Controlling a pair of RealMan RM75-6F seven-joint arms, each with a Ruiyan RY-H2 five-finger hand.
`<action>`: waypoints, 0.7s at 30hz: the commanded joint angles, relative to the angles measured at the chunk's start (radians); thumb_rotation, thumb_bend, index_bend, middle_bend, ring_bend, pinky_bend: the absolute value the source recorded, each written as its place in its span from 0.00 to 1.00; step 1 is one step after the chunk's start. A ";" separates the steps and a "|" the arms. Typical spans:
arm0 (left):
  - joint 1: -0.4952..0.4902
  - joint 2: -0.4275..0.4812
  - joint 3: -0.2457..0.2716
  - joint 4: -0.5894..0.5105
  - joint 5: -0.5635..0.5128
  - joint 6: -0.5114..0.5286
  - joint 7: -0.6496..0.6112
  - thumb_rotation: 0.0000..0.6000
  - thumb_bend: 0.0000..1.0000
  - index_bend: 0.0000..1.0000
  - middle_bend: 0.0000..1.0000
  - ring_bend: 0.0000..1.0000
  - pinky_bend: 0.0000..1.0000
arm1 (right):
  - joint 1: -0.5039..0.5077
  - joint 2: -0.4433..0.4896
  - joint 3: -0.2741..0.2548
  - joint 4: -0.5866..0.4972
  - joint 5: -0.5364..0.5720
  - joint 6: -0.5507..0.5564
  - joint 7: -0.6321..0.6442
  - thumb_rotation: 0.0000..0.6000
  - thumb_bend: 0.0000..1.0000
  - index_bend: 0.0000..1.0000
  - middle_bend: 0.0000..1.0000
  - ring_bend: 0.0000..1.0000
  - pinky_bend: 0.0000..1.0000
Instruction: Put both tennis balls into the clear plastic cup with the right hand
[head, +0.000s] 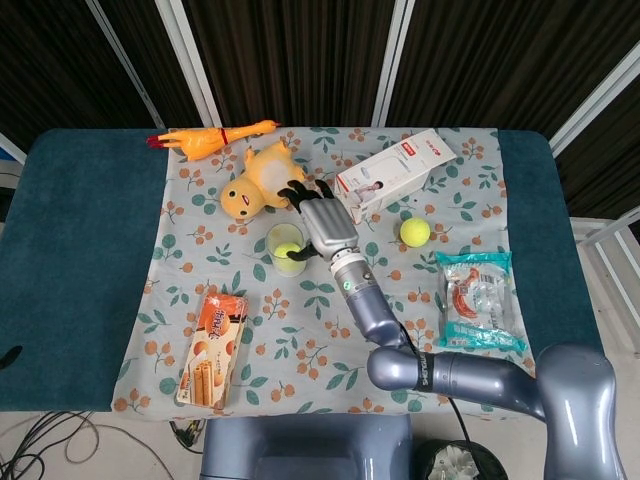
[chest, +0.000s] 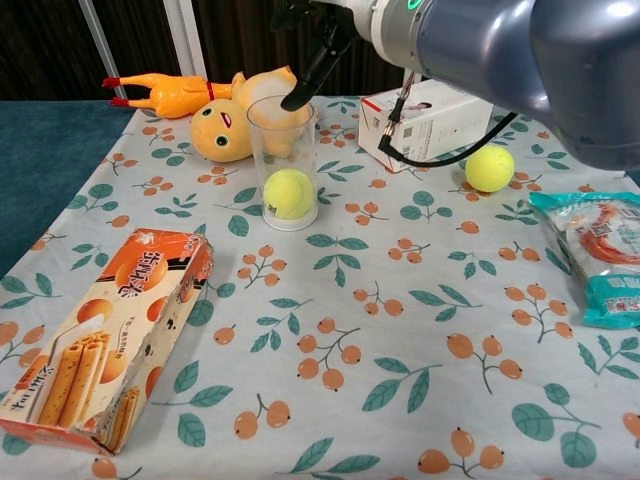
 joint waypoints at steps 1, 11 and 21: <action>0.002 0.001 -0.001 0.000 0.000 0.003 -0.001 1.00 0.00 0.09 0.00 0.00 0.10 | -0.050 0.064 -0.009 -0.023 -0.070 0.066 0.019 1.00 0.16 0.20 0.12 0.23 0.00; 0.003 -0.002 -0.001 -0.006 0.004 0.013 0.013 1.00 0.00 0.09 0.00 0.00 0.10 | -0.260 0.256 -0.128 -0.015 -0.152 0.065 0.133 1.00 0.16 0.20 0.12 0.22 0.00; -0.001 -0.012 -0.006 0.001 -0.005 0.010 0.031 1.00 0.00 0.09 0.00 0.00 0.10 | -0.371 0.191 -0.250 0.207 -0.194 -0.038 0.259 1.00 0.16 0.20 0.12 0.23 0.00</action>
